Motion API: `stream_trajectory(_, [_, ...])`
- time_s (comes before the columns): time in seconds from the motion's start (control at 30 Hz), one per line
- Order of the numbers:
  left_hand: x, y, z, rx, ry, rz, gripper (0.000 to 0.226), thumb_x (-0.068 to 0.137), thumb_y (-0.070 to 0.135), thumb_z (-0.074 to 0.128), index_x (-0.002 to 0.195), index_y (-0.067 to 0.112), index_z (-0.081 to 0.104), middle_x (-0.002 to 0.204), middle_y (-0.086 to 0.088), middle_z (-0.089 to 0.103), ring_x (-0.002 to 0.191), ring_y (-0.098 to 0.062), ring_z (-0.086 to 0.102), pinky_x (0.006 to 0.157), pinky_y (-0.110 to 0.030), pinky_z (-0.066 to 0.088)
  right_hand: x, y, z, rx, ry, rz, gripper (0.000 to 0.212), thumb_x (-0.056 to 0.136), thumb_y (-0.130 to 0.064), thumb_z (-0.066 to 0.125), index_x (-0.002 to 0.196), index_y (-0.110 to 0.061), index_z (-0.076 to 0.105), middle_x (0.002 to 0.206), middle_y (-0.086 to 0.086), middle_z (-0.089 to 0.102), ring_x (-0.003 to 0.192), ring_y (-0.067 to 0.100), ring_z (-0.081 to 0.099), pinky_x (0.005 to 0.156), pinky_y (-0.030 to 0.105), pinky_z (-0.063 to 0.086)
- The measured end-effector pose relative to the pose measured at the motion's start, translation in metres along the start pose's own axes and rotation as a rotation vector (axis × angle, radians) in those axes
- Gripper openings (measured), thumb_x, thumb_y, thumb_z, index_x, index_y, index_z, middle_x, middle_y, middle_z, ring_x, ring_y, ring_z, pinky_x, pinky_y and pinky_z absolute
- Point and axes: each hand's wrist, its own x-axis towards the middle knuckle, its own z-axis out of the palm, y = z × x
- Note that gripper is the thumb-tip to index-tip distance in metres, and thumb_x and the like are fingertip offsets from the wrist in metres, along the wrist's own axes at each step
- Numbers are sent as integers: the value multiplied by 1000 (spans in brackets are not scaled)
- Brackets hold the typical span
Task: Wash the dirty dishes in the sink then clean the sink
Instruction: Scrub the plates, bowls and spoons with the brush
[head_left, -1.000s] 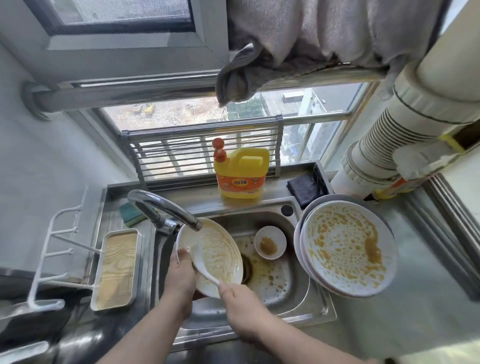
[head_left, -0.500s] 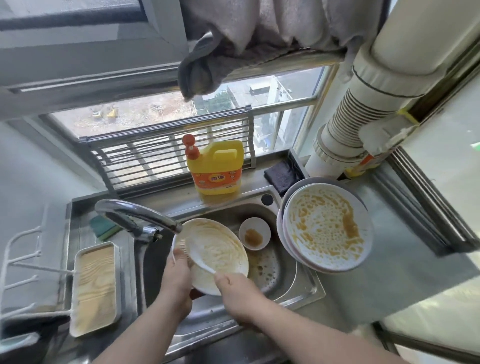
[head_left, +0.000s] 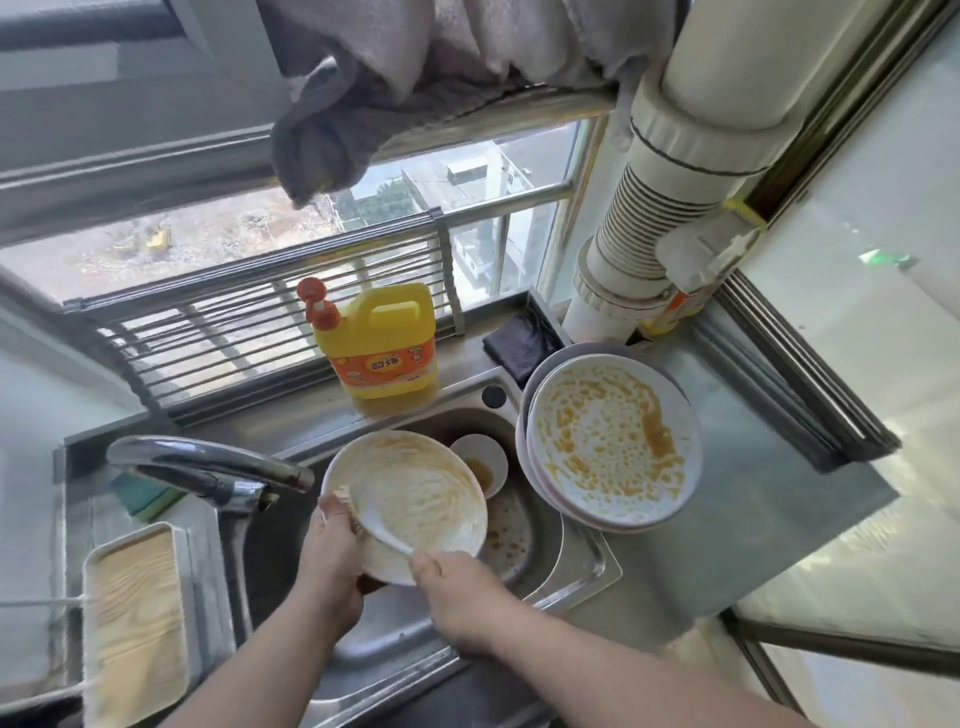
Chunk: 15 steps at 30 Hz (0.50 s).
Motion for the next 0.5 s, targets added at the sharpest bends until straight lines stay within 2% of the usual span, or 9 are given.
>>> stream_trajectory(0.07, [4, 9, -11, -3, 28, 34, 42, 104, 68, 32, 128, 43, 55, 114, -1, 72, 98, -33, 73, 58, -51, 62, -16, 18, 2, -53, -31, -1, 56, 102, -62, 23, 76, -18, 46, 87, 4, 59, 92, 33, 59, 78, 40, 41])
stream_trajectory(0.13, [8, 16, -30, 30, 26, 82, 51, 92, 75, 40, 122, 39, 61, 108, -1, 77, 90, -28, 78, 54, -42, 62, -20, 42, -23, -163, -20, 68, 56, 105, -63, 25, 74, -21, 45, 86, 1, 58, 90, 31, 58, 75, 40, 40])
stream_trajectory(0.2, [10, 15, -45, 70, -23, 75, 50, 87, 77, 43, 114, 42, 65, 103, 3, 80, 84, -21, 80, 55, -39, 62, -11, 60, -54, -230, 29, 178, 54, 106, -63, 25, 75, -24, 47, 88, 1, 62, 91, 31, 61, 76, 42, 45])
stream_trajectory(0.27, [6, 5, -50, 124, -70, 50, 45, 89, 75, 43, 111, 44, 67, 104, 2, 80, 86, -21, 80, 57, -40, 62, 2, 55, -67, -280, 76, 218, 53, 106, -62, 24, 76, -26, 48, 95, 2, 66, 93, 30, 62, 77, 42, 47])
stream_trajectory(0.4, [-6, -16, -38, 156, -92, -3, 38, 100, 69, 39, 106, 45, 69, 101, -2, 80, 87, -31, 79, 60, -50, 62, 19, 13, -21, -201, 54, 137, 51, 109, -51, 22, 91, -22, 60, 109, 12, 68, 105, 34, 62, 87, 40, 47])
stream_trajectory(0.5, [-7, -19, -36, 109, 22, -6, 38, 108, 61, 34, 109, 39, 65, 114, -5, 73, 102, -32, 72, 73, -47, 62, 1, 4, 23, -109, -51, 6, 47, 107, -49, 22, 80, -18, 45, 94, 9, 58, 94, 32, 58, 81, 40, 44])
